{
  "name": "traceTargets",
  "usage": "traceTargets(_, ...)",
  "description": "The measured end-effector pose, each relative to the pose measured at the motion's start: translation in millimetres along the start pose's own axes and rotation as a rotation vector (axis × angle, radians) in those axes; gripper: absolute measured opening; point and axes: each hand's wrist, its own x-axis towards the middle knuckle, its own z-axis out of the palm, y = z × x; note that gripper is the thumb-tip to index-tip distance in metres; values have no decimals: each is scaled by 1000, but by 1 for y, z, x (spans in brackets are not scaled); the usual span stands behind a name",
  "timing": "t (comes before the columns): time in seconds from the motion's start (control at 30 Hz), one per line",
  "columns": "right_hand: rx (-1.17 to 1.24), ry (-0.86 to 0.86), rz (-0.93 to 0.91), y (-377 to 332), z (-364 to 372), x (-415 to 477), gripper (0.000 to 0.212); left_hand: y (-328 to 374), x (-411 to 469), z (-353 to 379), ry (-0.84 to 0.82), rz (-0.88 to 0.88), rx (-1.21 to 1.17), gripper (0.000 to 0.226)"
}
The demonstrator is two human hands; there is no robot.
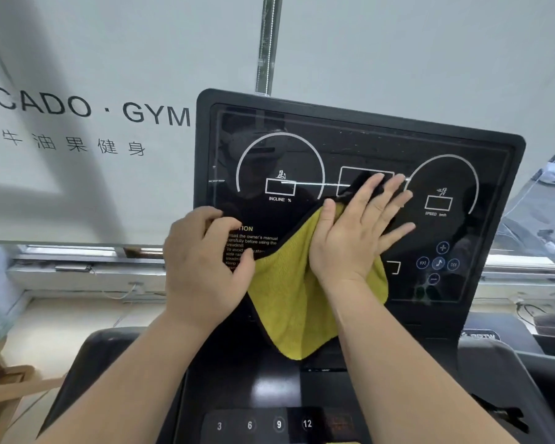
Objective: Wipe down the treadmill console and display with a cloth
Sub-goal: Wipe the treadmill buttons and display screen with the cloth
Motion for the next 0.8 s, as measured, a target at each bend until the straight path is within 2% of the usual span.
traceTargets(0.1,-42,1,-11,-4,0,1,89,-7,-7,0,28,-79,3,58)
traceTargets(0.2,-94,6,-121,-5,-3,14,86,-14,-10,0,-12,-142,-48,72)
traceTargets(0.3,-53,40,-278,-8,-7,34,71,-17,-11,0,-31,-151,-61,76)
traceTargets(0.43,77,262,-569,3,-3,47,49,-14,-11,1,-83,-173,-120,84)
traceTargets(0.5,114,357,-511,7,0,46,44,-13,-12,2,-104,-188,-129,87)
traceTargets(0.6,141,395,-386,10,-1,44,40,-12,-13,3,-109,-200,-106,89)
traceTargets(0.73,137,333,-467,9,-5,43,33,-8,-11,5,-79,-208,-110,90)
traceTargets(0.8,95,315,-471,11,-7,37,37,-6,-10,7,-67,-213,-116,90)
